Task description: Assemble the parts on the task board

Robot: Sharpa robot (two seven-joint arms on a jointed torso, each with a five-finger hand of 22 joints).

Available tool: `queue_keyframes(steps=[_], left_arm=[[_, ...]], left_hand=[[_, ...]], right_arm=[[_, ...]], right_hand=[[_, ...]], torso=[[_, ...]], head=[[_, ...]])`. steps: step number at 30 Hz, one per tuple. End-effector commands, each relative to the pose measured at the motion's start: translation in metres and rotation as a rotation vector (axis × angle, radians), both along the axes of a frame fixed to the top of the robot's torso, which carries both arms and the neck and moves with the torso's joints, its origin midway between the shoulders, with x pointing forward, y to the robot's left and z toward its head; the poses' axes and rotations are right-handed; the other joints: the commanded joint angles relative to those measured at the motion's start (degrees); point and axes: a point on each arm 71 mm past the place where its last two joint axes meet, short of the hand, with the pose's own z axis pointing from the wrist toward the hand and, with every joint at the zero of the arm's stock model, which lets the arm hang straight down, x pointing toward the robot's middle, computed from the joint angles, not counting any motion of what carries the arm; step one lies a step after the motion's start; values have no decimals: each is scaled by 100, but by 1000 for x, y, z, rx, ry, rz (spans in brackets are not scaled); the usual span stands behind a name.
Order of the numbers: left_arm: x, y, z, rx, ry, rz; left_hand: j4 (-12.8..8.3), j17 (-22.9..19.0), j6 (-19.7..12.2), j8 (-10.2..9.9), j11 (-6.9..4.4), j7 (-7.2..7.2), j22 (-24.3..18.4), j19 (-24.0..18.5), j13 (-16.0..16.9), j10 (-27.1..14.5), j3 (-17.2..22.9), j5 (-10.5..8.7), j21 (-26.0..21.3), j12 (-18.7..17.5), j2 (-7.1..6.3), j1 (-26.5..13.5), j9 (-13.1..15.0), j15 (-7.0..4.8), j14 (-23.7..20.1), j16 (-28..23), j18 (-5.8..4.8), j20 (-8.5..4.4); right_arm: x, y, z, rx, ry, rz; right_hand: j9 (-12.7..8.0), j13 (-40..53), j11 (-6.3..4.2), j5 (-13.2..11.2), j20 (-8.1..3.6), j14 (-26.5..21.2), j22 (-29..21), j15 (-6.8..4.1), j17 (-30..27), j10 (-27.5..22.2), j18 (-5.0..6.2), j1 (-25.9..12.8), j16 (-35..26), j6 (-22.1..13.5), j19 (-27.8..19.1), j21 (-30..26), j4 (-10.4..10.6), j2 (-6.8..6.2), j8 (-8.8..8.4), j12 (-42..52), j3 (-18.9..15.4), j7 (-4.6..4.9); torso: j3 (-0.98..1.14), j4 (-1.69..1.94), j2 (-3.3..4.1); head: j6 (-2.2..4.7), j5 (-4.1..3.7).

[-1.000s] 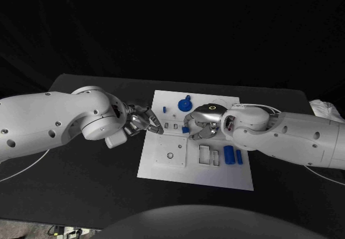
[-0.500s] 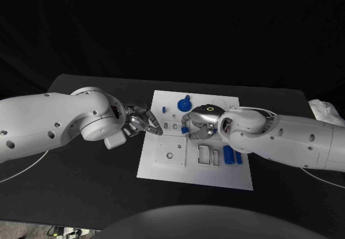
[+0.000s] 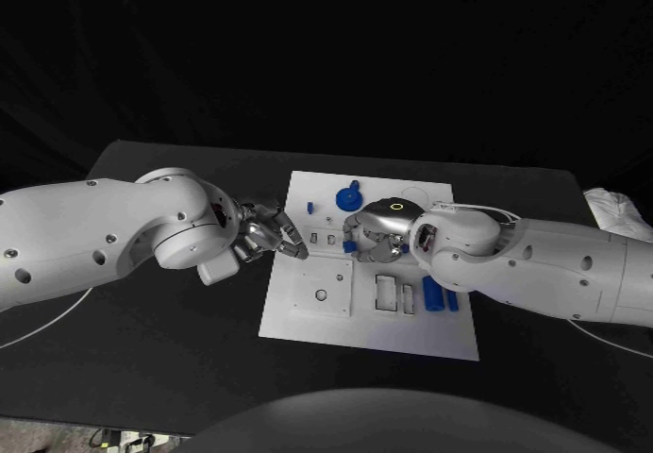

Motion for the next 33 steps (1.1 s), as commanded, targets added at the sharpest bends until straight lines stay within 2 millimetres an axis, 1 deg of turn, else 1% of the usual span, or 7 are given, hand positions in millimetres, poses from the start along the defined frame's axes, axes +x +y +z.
queue_keyframes(steps=[1, 5, 11, 18, 25, 32, 33], left_arm=[[-1, -2, 0, -2, 5, -16], [-1, -2, -1, -2, 5, -17], [0, -3, -1, -3, 5, -18], [0, -3, -2, -3, 5, -19], [3, -2, -1, -24, -16, -12], [7, -1, 1, -69, -51, -28], [7, -1, 2, -77, -55, -32]], left_hand=[[-5, 1509, 0, -27, 13, 7, 959, 145, 1495, 628, 22, -12, -32, -10, 59, 12, -4, 15, 603, 14, -8, 38], [-5, 1509, 0, -27, 14, 8, 957, 143, 1495, 628, 22, -11, -33, -10, 61, 13, -6, 16, 603, 14, -7, 39], [-5, 1509, 1, -27, 14, 8, 951, 137, 1495, 628, 24, -10, -38, -10, 64, 16, -11, 17, 603, 14, -5, 40], [-29, 1509, 6, -23, 12, 5, 948, 132, 1495, 628, 29, -14, -43, -10, 58, 46, -24, 17, 603, 14, -4, 42], [-20, 1509, 5, -23, 16, 12, 945, 128, 1495, 628, 12, -21, -47, -10, 41, 31, -34, 19, 603, 14, -3, 43], [304, 1509, -2, -38, 40, 31, 940, 112, 1495, 628, -252, -205, -64, -10, -102, -361, -122, 44, 603, 14, 0, 66], [350, 1509, -3, -40, 46, 38, 937, 107, 1495, 628, -311, -273, -68, -10, -122, -457, -135, 50, 603, 14, 1, 70]], right_arm=[[0, -1, -4, -18, -8, -14], [1, -2, -6, -8, -10, -16], [2, -2, -6, 13, -19, -15], [1, -5, -3, 62, -29, -12], [-1, -12, 4, 161, -68, -1], [-7, -18, 16, 253, -109, 2], [-8, -18, 17, 263, -112, 3]], right_hand=[[96, 1506, 30, 41, -12, 608, 1227, 32, 1505, 607, 44, 58, 20, 126, -39, -24, -37, 25, 145, 1, 77, -7], [280, 1506, -5, 88, -31, 608, 1231, 3, 1505, 607, 42, 127, 20, 337, -27, -16, -149, 82, 408, 1, 187, -68], [403, 1506, -46, 110, -61, 608, 1237, -33, 1505, 607, 38, 128, 20, 494, -10, -3, -217, 103, 577, 1, 265, -123], [470, 1506, -88, 134, -91, 608, 1263, -69, 1505, 607, 19, 92, 20, 605, 56, 60, -239, 103, 670, 1, 302, -173], [496, 1506, -112, 202, -113, 608, 1287, -92, 1505, 607, 0, 70, 20, 637, 117, 120, -251, 83, 697, 1, 323, -197], [500, 1506, -118, 220, -120, 608, 1295, -99, 1505, 607, -5, 54, 20, 638, 135, 138, -252, 61, 696, 1, 323, -201], [500, 1506, -118, 221, -121, 608, 1295, -100, 1505, 607, -5, 54, 20, 638, 135, 137, -253, 60, 696, 1, 323, -201]], torso=[[4, 0, 0], [7, 0, 1], [5, -7, -3], [7, -3, 0], [10, -8, 0], [11, -14, 3], [9, -15, 2]], head=[[0, 8], [0, 17], [0, 18], [0, 24], [0, 52], [0, 67], [0, 64]])
